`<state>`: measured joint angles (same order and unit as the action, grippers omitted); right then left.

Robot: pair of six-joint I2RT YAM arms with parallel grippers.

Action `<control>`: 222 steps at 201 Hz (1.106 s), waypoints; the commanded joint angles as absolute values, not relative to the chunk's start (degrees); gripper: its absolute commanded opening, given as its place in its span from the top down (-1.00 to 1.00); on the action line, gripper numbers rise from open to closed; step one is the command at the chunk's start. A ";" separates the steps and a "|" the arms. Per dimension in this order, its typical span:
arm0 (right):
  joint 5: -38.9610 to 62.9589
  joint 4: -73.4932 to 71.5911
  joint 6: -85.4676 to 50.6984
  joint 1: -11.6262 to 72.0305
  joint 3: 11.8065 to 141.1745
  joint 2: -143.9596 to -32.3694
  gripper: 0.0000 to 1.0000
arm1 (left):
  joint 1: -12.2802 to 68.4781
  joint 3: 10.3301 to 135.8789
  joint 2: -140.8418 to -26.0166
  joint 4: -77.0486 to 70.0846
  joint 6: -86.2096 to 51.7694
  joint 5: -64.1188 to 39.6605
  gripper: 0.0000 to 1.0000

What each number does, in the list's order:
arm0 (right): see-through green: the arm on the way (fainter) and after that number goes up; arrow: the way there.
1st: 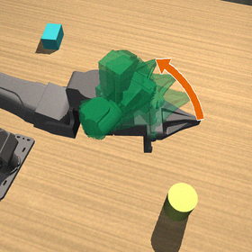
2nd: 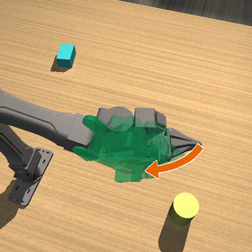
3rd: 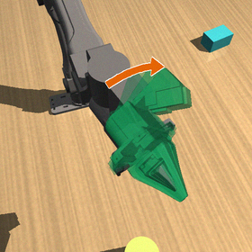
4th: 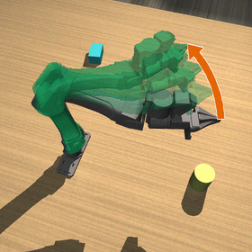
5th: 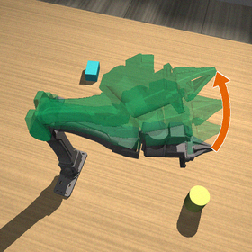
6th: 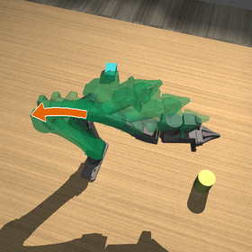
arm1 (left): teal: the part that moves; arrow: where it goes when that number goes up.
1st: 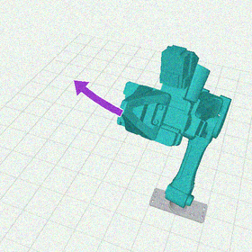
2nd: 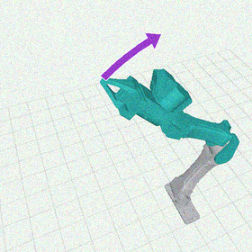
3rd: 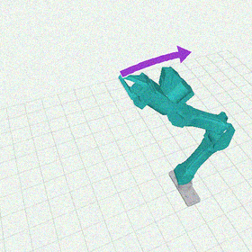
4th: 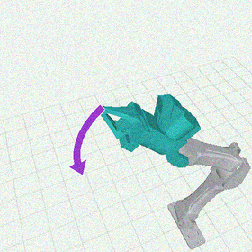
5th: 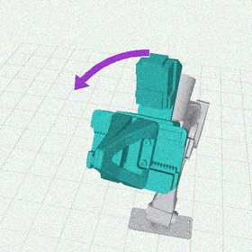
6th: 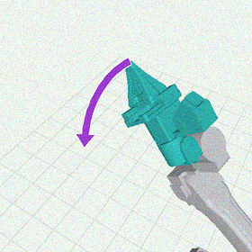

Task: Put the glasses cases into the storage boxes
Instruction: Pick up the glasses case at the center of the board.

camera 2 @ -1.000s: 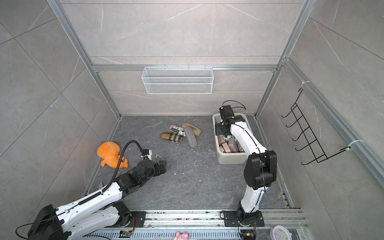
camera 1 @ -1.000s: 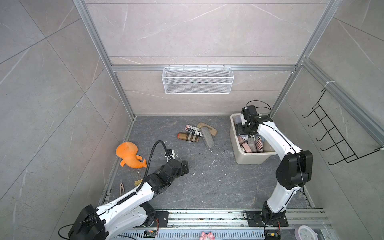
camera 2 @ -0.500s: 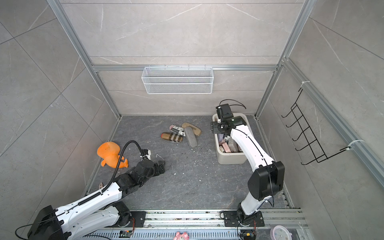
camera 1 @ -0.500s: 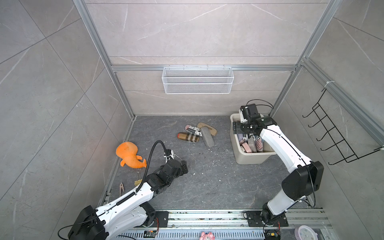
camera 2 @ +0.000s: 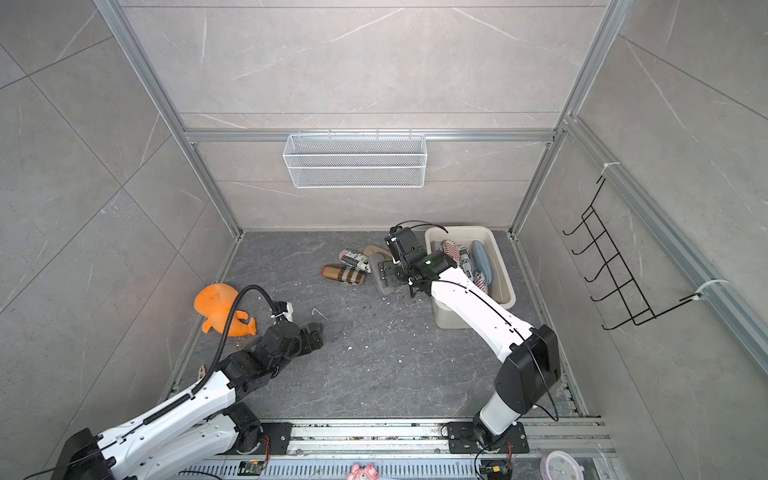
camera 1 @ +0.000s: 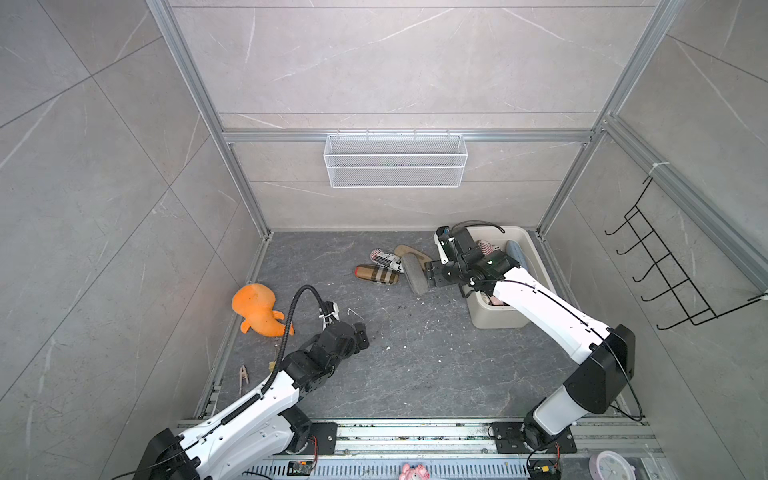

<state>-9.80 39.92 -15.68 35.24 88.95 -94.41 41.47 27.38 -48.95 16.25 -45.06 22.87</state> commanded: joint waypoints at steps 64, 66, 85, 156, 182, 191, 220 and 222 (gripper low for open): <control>-2.70 34.34 -15.48 35.66 91.52 -103.53 -0.86 | 41.22 26.28 -47.72 18.56 -46.81 24.17 -0.97; -2.45 34.16 -15.40 35.68 91.55 -103.67 -0.87 | 41.22 26.32 -47.72 18.55 -46.84 24.17 -0.96; -3.11 32.99 -15.32 35.67 90.92 -104.45 -0.87 | 41.22 26.20 -47.97 17.91 -46.64 23.97 -0.96; -3.70 32.33 -15.83 34.67 89.73 -106.29 -0.82 | 41.24 25.15 -50.35 15.82 -48.76 23.43 -0.96; -1.09 32.62 -15.61 33.34 90.73 -107.64 -0.82 | 41.23 26.20 -50.45 17.72 -48.97 22.77 -0.96; -1.19 32.89 -15.11 33.15 91.19 -108.11 -0.83 | 41.24 26.42 -50.36 18.17 -49.01 23.00 -0.96; -0.41 34.25 -14.88 31.62 92.70 -110.16 -0.88 | 41.22 25.79 -50.67 16.30 -50.47 23.37 -0.96; -0.17 34.16 -14.93 31.44 92.65 -110.20 -0.88 | 41.22 25.76 -50.77 16.09 -50.70 23.38 -0.96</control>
<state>-1.85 33.17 -15.42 32.56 90.72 -108.44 41.47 25.28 -50.39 17.85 -48.45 23.33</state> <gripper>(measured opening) 0.933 0.981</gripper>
